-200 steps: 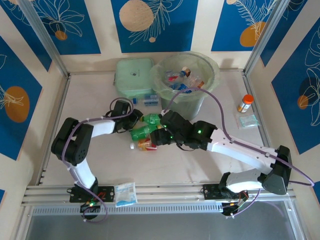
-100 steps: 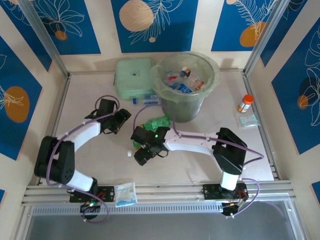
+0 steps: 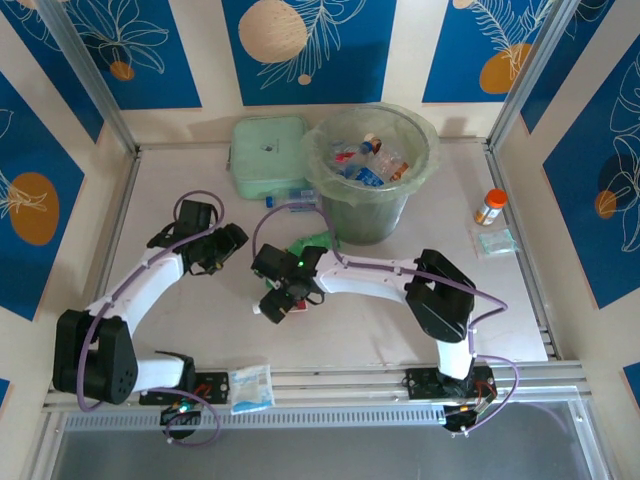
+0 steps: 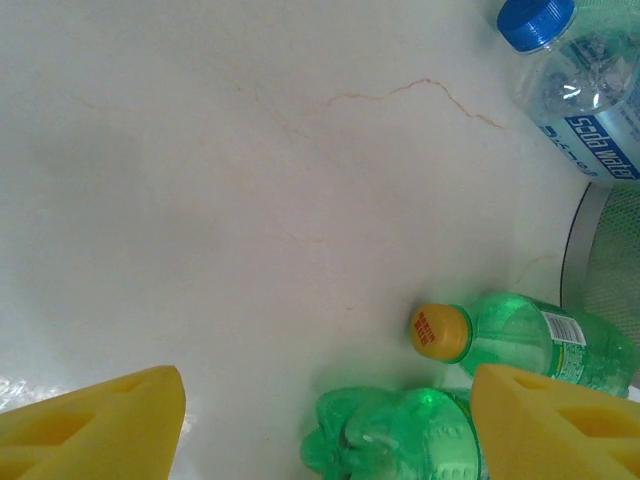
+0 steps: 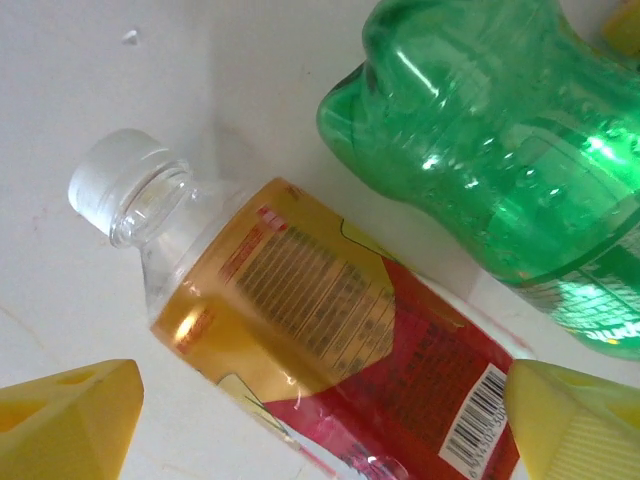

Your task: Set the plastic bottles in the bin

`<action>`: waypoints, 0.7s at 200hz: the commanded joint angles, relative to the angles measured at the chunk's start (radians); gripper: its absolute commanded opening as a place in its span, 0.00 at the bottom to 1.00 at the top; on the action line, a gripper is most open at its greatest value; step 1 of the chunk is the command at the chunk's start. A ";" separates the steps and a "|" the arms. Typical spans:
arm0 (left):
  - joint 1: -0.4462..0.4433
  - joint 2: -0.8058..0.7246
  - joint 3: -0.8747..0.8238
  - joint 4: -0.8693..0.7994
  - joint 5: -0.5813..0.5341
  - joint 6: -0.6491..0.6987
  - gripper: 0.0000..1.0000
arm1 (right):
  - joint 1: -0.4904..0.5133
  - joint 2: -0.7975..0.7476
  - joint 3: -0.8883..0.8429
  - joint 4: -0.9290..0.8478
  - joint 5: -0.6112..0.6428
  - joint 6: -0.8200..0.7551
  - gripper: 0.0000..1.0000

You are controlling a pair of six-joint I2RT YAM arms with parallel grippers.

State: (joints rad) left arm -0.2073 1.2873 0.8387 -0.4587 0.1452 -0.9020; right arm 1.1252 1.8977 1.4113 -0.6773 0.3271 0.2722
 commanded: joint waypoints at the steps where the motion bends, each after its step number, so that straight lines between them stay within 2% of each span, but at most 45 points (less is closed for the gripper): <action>1: 0.010 -0.008 -0.009 -0.034 0.006 0.039 0.75 | -0.001 0.044 0.009 -0.026 -0.051 -0.028 0.93; 62: 0.012 0.005 -0.008 -0.038 0.009 0.060 0.74 | 0.033 0.014 -0.003 -0.074 -0.044 -0.011 0.92; 107: 0.011 -0.005 -0.012 -0.034 0.015 0.052 0.73 | 0.031 0.101 0.039 -0.118 -0.008 0.027 0.77; 140: 0.011 -0.015 -0.006 -0.057 -0.021 0.081 0.72 | 0.033 0.084 0.030 -0.105 0.007 0.044 0.69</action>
State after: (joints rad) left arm -0.2066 1.2892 0.8383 -0.4774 0.1482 -0.8543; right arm 1.1526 1.9907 1.4277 -0.7570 0.3195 0.2966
